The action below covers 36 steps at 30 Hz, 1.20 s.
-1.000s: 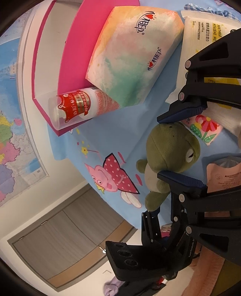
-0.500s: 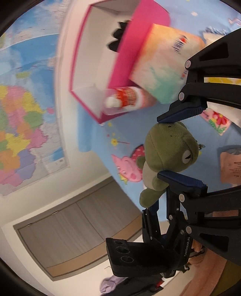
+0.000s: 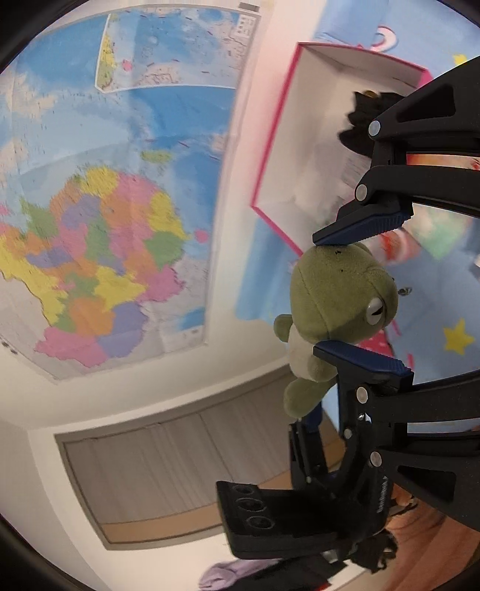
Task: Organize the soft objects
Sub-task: 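Lift the plush frog with the right gripper and drop it into the pink box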
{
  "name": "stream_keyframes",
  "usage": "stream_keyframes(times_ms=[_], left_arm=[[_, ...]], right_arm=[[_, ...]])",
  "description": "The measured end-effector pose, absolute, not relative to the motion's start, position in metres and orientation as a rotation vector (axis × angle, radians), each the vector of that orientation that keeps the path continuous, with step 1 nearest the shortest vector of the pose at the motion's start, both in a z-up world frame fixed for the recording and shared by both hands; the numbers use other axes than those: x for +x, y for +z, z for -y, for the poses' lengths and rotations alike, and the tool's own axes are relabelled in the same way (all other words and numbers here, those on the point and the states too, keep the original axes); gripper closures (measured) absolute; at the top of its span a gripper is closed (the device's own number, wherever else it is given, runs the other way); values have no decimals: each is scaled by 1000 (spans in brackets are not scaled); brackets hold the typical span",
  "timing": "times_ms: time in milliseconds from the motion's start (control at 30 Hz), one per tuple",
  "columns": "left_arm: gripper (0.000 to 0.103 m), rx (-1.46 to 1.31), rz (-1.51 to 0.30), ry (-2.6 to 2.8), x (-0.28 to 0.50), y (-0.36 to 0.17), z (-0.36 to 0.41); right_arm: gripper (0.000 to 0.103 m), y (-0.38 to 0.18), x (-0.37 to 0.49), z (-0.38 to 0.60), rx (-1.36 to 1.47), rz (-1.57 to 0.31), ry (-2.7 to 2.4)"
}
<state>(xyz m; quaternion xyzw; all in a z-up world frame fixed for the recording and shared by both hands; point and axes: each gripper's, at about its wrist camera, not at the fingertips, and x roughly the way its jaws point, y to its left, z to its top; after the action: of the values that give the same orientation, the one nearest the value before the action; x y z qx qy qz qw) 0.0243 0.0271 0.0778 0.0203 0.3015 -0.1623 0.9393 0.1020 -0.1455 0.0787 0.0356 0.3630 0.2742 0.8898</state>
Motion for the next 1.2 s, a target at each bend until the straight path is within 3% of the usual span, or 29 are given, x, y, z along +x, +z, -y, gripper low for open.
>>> stream_keyframes(times_ms=[333,767,1200], left_arm=[[52,105,-664,-308,105,72,-12],[52,80,-856,-279,210,13,-4],[53,72,-880,-213,238,-1,1]], right_arm=[[49,63,167,176,154,-777,485],[50,6,235,203,190,-904,415],[46,-35,272,220,210,-1065,284]])
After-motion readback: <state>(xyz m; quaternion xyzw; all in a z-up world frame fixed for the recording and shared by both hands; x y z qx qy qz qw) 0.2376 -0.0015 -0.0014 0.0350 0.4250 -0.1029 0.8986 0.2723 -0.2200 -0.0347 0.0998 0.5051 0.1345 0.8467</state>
